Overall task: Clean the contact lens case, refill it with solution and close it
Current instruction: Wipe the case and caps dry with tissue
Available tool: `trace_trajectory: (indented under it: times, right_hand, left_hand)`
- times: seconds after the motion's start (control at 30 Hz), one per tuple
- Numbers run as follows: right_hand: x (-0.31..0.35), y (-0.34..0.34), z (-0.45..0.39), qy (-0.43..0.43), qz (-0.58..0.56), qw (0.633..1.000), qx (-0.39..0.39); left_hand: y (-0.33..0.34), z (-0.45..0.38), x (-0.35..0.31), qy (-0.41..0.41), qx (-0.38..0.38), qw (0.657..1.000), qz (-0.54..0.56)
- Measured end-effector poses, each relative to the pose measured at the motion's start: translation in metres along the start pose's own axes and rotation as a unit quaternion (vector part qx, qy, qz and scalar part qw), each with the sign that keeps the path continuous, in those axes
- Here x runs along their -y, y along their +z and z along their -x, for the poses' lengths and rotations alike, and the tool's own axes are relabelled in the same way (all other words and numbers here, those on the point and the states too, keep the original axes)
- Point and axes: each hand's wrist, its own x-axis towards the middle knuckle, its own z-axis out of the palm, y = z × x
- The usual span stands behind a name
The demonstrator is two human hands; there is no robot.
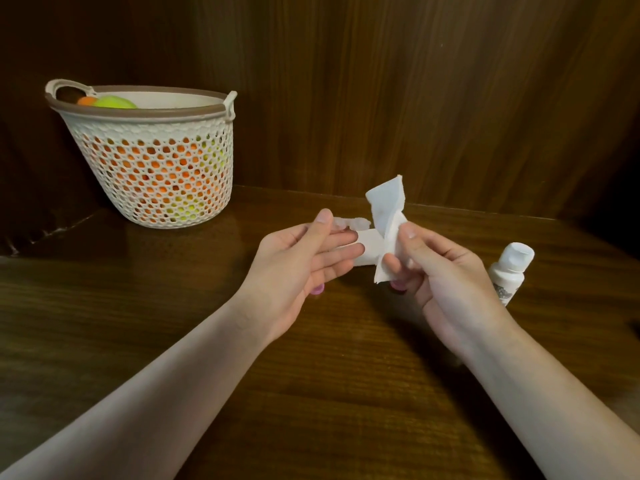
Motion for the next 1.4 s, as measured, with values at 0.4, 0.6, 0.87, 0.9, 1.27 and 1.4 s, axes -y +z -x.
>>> trace_trajectory:
  times: [0.4,0.6,0.87,0.9,1.27,1.4]
  right_hand:
    - [-0.007,0.008,0.004,0.010,0.019,0.997,0.076]
    - [-0.003,0.003,0.002,-0.049,0.003,0.999,0.019]
    - [-0.012,0.006,0.004,-0.076,0.065,0.994,0.042]
    - [-0.012,0.007,0.004,-0.076,0.064,0.994,0.044]
    - [-0.015,0.002,0.001,-0.194,0.233,0.952,0.032]
    - [-0.018,0.004,0.000,-0.209,0.378,0.901,0.043]
  left_hand:
    - [0.006,0.002,0.003,0.007,0.003,1.000,0.007]
    - [0.011,0.004,0.000,-0.002,-0.027,1.000,0.007]
    - [0.014,0.004,0.004,-0.061,-0.009,0.998,0.023]
    - [0.013,0.003,0.005,-0.055,-0.007,0.998,0.005]
    - [0.007,0.004,0.004,-0.031,0.048,0.998,-0.030]
    - [0.008,0.005,0.002,-0.037,0.052,0.996,-0.055]
